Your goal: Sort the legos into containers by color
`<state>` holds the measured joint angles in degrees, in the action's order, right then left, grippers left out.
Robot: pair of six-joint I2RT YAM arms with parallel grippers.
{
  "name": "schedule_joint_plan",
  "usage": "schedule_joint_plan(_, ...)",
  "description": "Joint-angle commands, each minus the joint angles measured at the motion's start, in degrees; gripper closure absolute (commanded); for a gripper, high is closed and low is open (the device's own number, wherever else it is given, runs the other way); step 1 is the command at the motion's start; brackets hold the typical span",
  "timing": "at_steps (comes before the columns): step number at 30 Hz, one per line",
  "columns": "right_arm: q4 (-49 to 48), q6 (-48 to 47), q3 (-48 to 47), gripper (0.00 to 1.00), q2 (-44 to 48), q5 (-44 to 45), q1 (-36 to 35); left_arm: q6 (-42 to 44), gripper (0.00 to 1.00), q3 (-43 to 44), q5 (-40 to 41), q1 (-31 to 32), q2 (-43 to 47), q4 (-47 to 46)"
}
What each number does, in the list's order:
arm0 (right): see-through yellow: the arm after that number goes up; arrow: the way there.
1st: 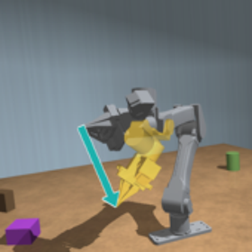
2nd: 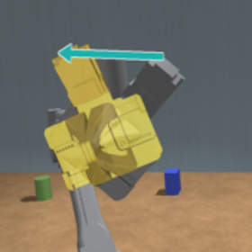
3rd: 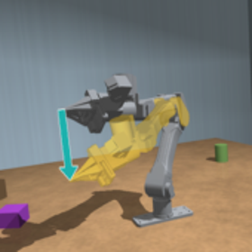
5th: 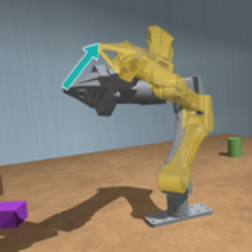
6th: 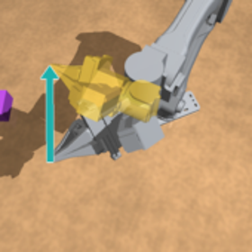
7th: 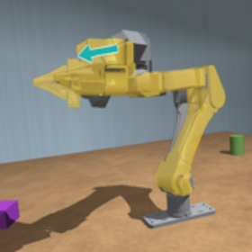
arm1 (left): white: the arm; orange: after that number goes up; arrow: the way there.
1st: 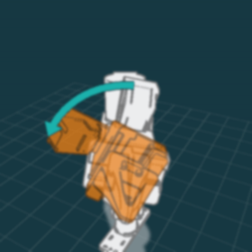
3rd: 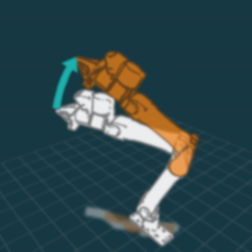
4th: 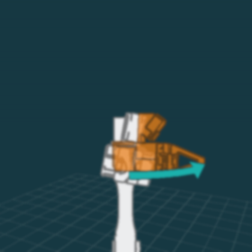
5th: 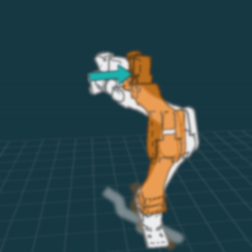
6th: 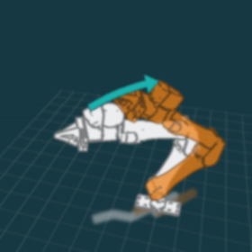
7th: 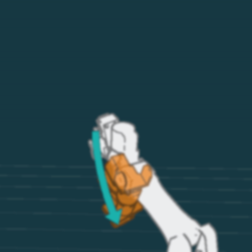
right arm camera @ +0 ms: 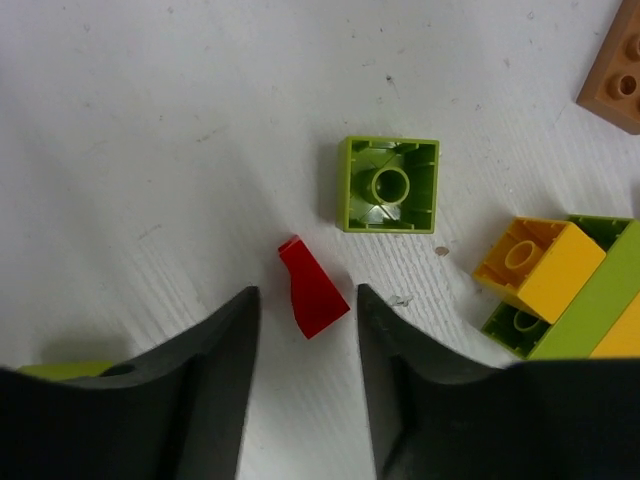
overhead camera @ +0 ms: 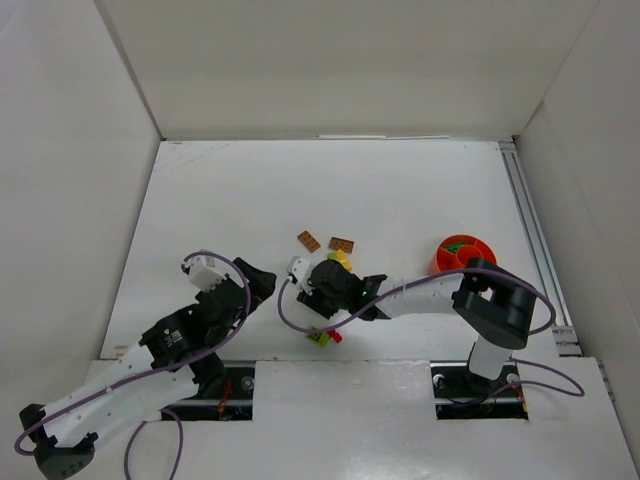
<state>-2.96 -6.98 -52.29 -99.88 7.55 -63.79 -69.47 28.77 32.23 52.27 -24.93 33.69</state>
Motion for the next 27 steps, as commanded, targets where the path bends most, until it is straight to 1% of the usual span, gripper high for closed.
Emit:
schedule_joint_plan(1, -0.7, 1.2, 0.5, 0.56, 2.1, 0.5, -0.2, 0.3, 0.00, 0.9, 1.5, -0.2, 0.4, -0.3)
schedule_joint_plan(3, -0.7, 1.2, 0.0, 0.65, 2.1, 1.1, -0.2, 0.9, 0.00, 0.9, 1.5, -0.2, 0.4, -0.9)
schedule_joint_plan(5, -0.7, 1.2, -0.6, 0.71, 2.1, 1.1, -0.2, 0.9, 0.00, 1.5, 2.0, -0.2, 0.4, -0.9)
schedule_joint_plan(6, -0.7, 1.2, -0.6, 0.73, 2.7, 1.1, -0.2, 0.9, 0.00, 1.5, 2.0, -0.2, 0.4, -0.9)
schedule_joint_plan(7, -0.7, 1.9, -0.6, 0.80, 4.3, 1.1, -0.2, 0.9, 0.00, 1.5, 2.0, -0.2, 0.4, -1.6)
schedule_joint_plan(8, 0.1, 1.9, -0.6, 0.83, 5.3, 2.5, -0.2, 1.7, 0.00, 1.5, 2.7, -0.2, 0.4, -1.6)
schedule_joint_plan(13, 3.1, 3.6, -0.1, 0.83, 12.6, 6.9, -0.2, 5.8, 0.00, 1.5, 2.0, -0.2, -0.9, -8.8)
schedule_joint_plan(16, 10.1, 6.9, -0.1, 0.83, 19.1, 13.8, -0.2, 8.1, 0.00, 2.1, 1.5, -0.2, -3.2, -12.1)
schedule_joint_plan(17, 15.5, 9.6, 0.4, 0.83, 22.8, 16.0, 0.5, 9.1, 0.00, 2.9, 1.0, -0.2, -4.1, -12.8)
schedule_joint_plan(18, 18.7, 11.3, 0.4, 0.83, 24.6, 20.7, 1.0, 9.6, 0.00, 2.9, 0.0, -0.2, -5.9, -13.5)
schedule_joint_plan(20, 26.0, 15.9, 0.4, 0.82, 28.1, 24.6, 4.1, 12.7, 0.00, 3.5, -1.6, -0.2, -7.8, -16.6)
schedule_joint_plan(21, 33.2, 20.6, 1.0, 0.82, 31.5, 25.7, 5.9, 13.3, 0.00, 4.2, -2.2, -0.2, -9.9, -17.4)
schedule_joint_plan(22, 36.5, 23.1, 1.1, 0.82, 33.2, 27.6, 7.5, 13.9, 0.00, 4.2, -3.0, -0.2, -10.9, -18.3)
schedule_joint_plan(23, 39.3, 24.8, 2.2, 0.82, 35.1, 27.6, 11.3, 15.4, 0.00, 4.2, -3.0, -0.2, -12.0, -19.8)
schedule_joint_plan(24, 44.2, 28.3, 2.2, 0.82, 38.7, 27.6, 13.2, 15.4, 0.00, 4.7, -3.5, -0.2, -13.6, -20.3)
schedule_joint_plan(27, 51.2, 32.1, 2.9, 0.82, 45.0, 27.6, 20.4, 17.1, 0.00, 5.2, -4.5, -0.2, -15.1, -21.6)
